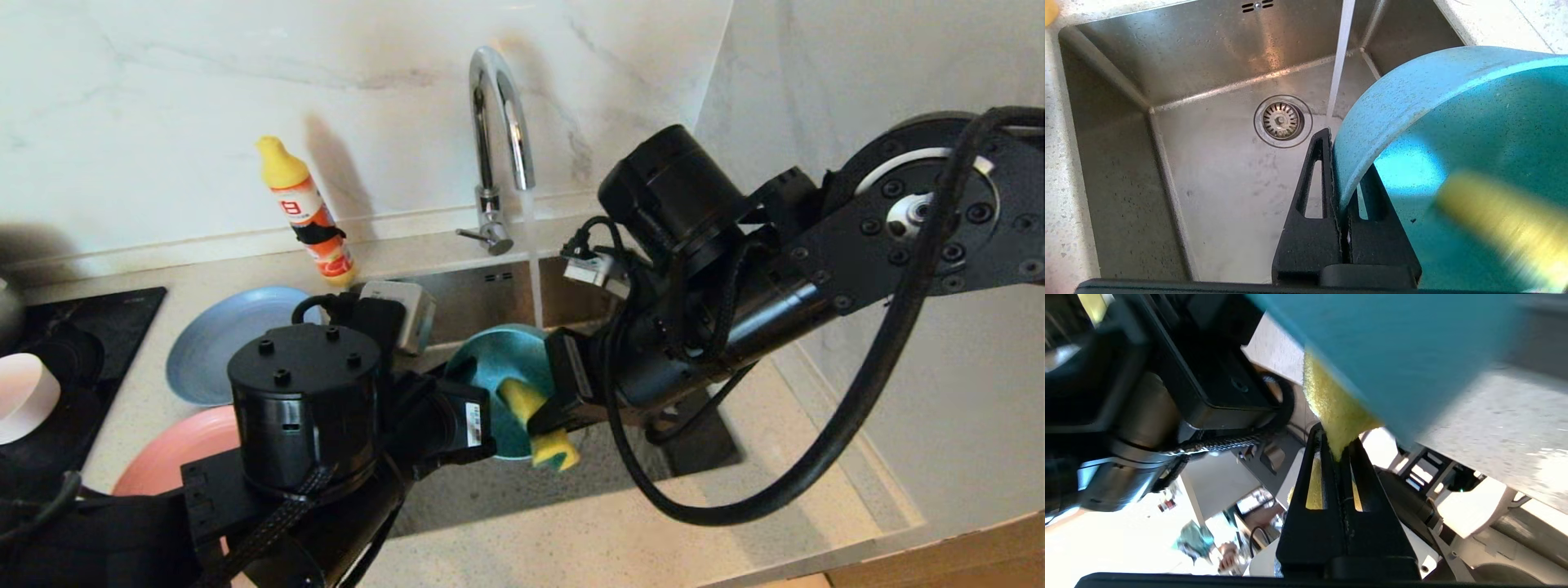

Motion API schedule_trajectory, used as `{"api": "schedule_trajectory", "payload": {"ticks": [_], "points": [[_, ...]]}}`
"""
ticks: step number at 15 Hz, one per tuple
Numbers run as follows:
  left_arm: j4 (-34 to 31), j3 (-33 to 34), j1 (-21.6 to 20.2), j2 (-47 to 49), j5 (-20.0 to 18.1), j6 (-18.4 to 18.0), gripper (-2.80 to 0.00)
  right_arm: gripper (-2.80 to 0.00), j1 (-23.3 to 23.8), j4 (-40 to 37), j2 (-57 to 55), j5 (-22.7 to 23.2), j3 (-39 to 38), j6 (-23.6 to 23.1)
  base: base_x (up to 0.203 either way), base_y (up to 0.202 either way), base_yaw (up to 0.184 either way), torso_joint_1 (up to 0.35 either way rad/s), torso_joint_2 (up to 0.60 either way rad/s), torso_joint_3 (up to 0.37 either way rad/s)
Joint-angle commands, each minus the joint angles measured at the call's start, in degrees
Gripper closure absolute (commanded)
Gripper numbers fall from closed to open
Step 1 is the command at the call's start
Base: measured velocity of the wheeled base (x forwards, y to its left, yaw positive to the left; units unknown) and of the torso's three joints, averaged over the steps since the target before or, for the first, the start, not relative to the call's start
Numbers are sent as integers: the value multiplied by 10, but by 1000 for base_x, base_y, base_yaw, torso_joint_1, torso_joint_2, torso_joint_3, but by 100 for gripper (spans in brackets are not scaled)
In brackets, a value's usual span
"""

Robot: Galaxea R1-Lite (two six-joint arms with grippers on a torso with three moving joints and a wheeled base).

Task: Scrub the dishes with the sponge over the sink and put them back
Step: Wipe the bowl

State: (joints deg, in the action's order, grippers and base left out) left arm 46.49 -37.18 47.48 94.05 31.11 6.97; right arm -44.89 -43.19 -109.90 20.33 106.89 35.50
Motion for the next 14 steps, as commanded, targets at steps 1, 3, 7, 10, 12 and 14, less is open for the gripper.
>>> {"api": "schedule_trajectory", "payload": {"ticks": [1, 3, 7, 10, 12, 14], "points": [[3, -1, 0, 1, 2, 1, 0, 0, 18, -7, 16, 1, 1, 2, 0, 0, 0, 0, 0, 0], [3, -3, 1, 0, 5, 0, 0, 0, 23, -8, 18, 1, 4, 3, 0, 0, 0, 0, 0, 0], [3, 3, 1, 1, 5, 1, 0, 0, 33, -16, 18, 1, 33, 3, 0, 0, 0, 0, 0, 0], [3, 3, 1, 3, 4, 1, 0, 0, 35, -13, 22, 2, 35, 3, 0, 0, 0, 0, 0, 0], [3, 4, 1, 7, 4, 1, 0, 0, 33, -9, 23, 3, 35, 1, 0, 0, 0, 0, 0, 0], [3, 6, 1, 7, 4, 2, 0, 0, 29, 0, 16, 3, 36, 0, 0, 0, 0, 0, 0, 0]]}}
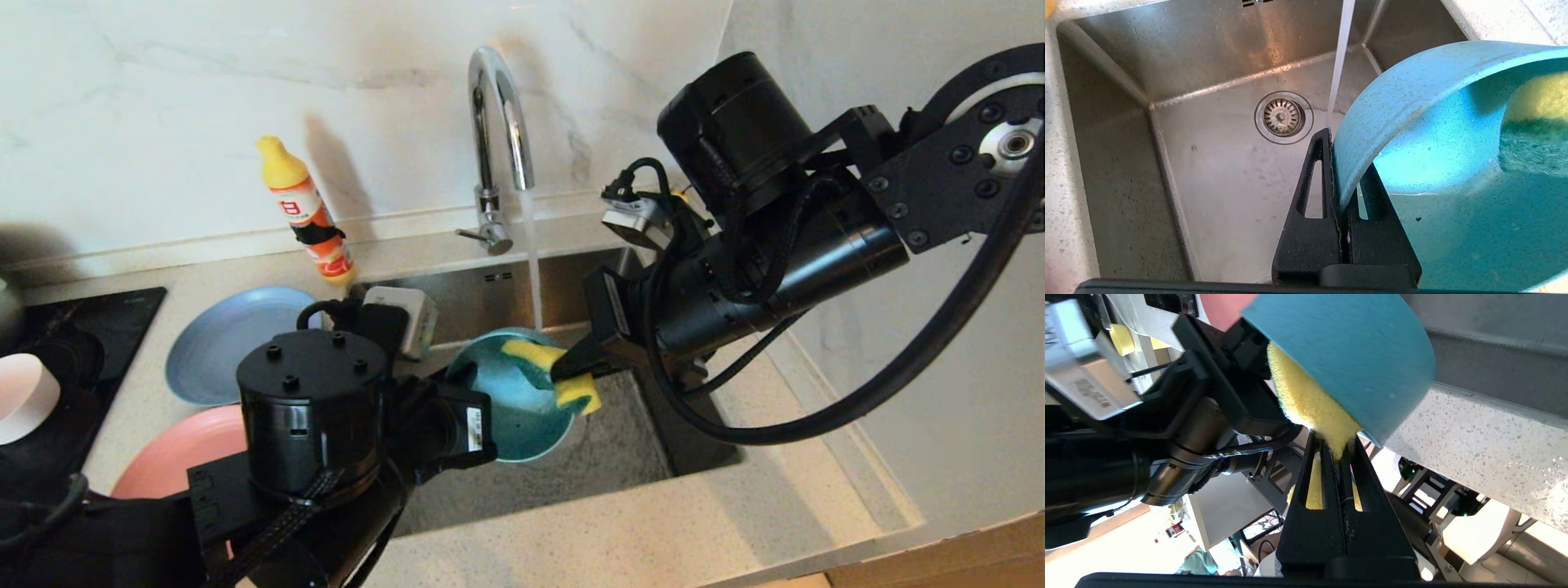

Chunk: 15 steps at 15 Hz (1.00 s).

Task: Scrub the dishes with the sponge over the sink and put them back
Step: Wipe the bowl

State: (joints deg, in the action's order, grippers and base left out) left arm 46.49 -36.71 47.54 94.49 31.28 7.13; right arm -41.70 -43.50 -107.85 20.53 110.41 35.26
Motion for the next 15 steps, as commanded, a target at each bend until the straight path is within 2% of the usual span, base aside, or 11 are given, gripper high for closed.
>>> {"api": "schedule_trajectory", "payload": {"ticks": [1, 9, 15], "points": [[3, 1, 0, 1, 2, -2, 0, 0, -4, 16, -8, 2, 1, 3, 0, 0, 0, 0, 0, 0], [3, -2, 0, 1, 1, -1, 0, 0, -42, 13, -31, 0, -5, 3, 0, 0, 0, 0, 0, 0], [3, 0, 0, -10, 2, -1, 0, 0, -38, -2, -34, -3, -28, 3, 0, 0, 0, 0, 0, 0]]}}
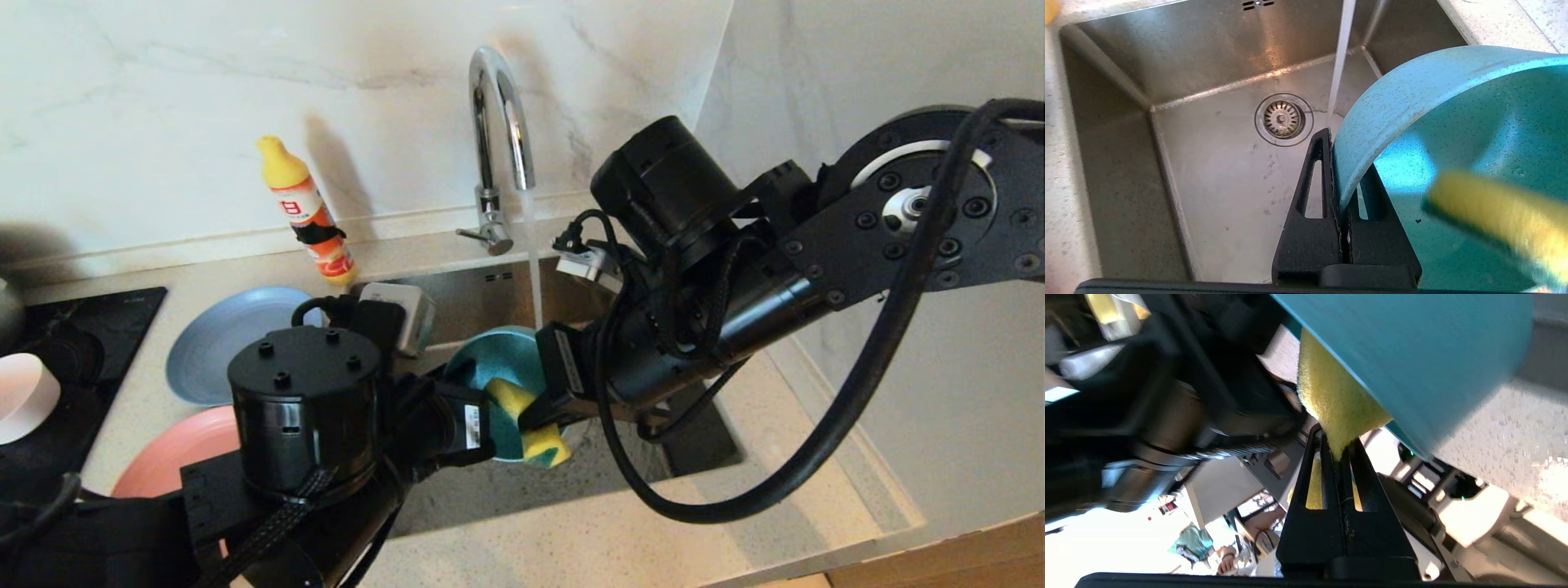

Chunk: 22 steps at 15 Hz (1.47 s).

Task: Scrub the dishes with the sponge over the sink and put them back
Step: Wipe the bowl

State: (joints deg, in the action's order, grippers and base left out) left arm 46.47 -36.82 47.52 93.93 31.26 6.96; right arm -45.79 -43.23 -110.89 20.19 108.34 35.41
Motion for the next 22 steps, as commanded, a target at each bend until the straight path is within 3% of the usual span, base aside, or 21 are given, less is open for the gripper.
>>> {"api": "schedule_trajectory", "payload": {"ticks": [1, 17, 22], "points": [[3, 0, 0, -4, 2, 1, 0, 0, 5, -5, -4, -2, -9, 2, 0, 0, 0, 0, 0, 0], [3, 5, -8, -5, 4, 3, 0, 0, 75, -24, 80, -13, -4, 0, 0, 0, 0, 0, 0, 0], [-1, -3, -35, 8, 0, 9, 0, 0, 81, -27, 111, -12, -2, -1, 0, 0, 0, 0, 0, 0]]}}
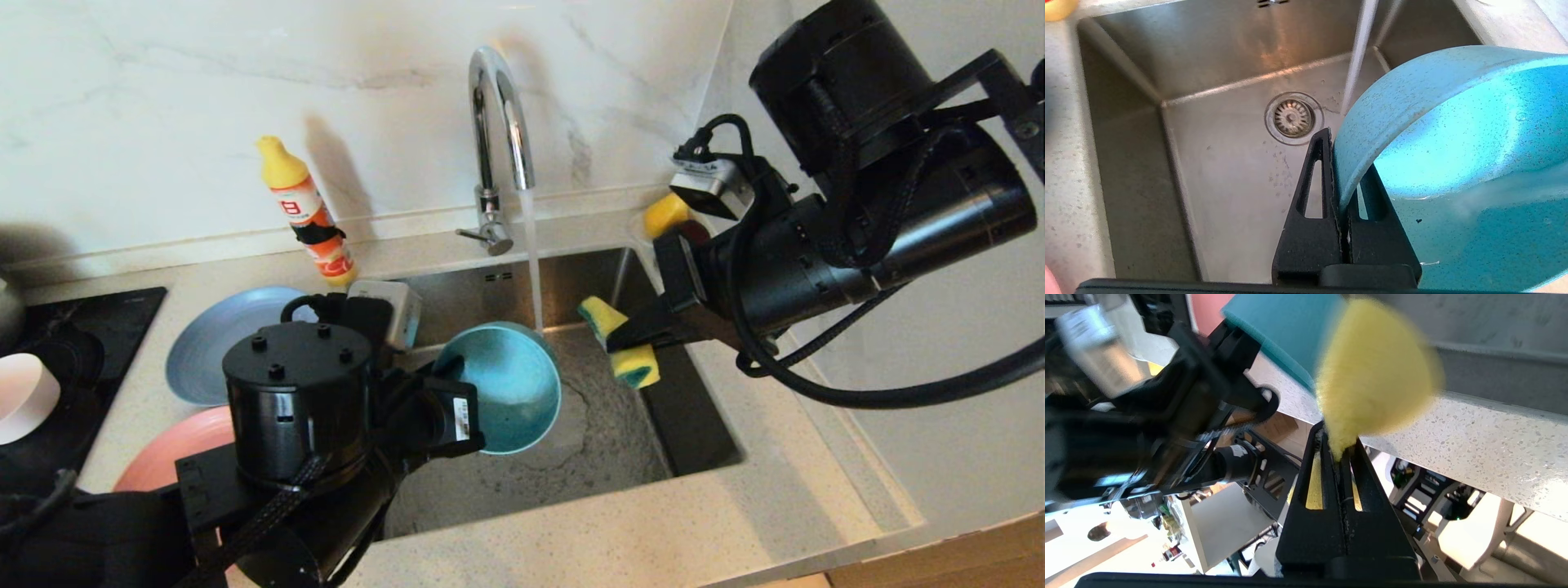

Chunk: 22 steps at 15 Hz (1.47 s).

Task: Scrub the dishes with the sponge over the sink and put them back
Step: Wipe the bowl, then rinse the bowl

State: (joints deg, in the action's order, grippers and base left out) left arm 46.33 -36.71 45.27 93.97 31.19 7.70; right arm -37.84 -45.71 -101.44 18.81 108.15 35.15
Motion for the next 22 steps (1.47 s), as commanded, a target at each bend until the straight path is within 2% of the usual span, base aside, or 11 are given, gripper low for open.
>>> {"api": "schedule_trajectory", "payload": {"ticks": [1, 3, 5, 7, 10, 12, 14, 18, 22], "points": [[-3, -5, -19, 15, -1, 3, 0, 0, 2, -3, 26, 3, -6, 2, 0, 0, 0, 0, 0, 0], [-22, -10, -42, 35, -4, 9, 0, 0, 2, -7, 39, 4, -24, 1, 0, 0, 0, 0, 0, 0], [-93, -39, -65, 53, -14, 40, 0, 0, 2, -7, 50, 5, -46, 0, 0, 0, 0, 0, 0, 0], [-207, -86, -75, 59, -45, 94, 0, 0, 1, -2, 63, 6, -74, -1, 0, 0, 0, 0, 0, 0], [-376, -205, -92, 85, -102, 193, 0, 0, 1, -1, 80, 7, -89, -2, 0, 0, 0, 0, 0, 0], [-455, -292, -106, 124, -121, 247, 0, 0, 1, -1, 85, 6, -93, -3, 0, 0, 0, 0, 0, 0], [-512, -356, -115, 169, -129, 279, 0, 0, -3, -1, 92, 6, -102, -3, 0, 0, 0, 0, 0, 0], [-584, -449, -130, 236, -131, 334, 0, 0, -5, 0, 94, 6, -117, -3, 0, 0, 0, 0, 0, 0], [-591, -495, -134, 268, -131, 341, 0, 0, -5, 0, 94, 6, -124, -3, 0, 0, 0, 0, 0, 0]]}}
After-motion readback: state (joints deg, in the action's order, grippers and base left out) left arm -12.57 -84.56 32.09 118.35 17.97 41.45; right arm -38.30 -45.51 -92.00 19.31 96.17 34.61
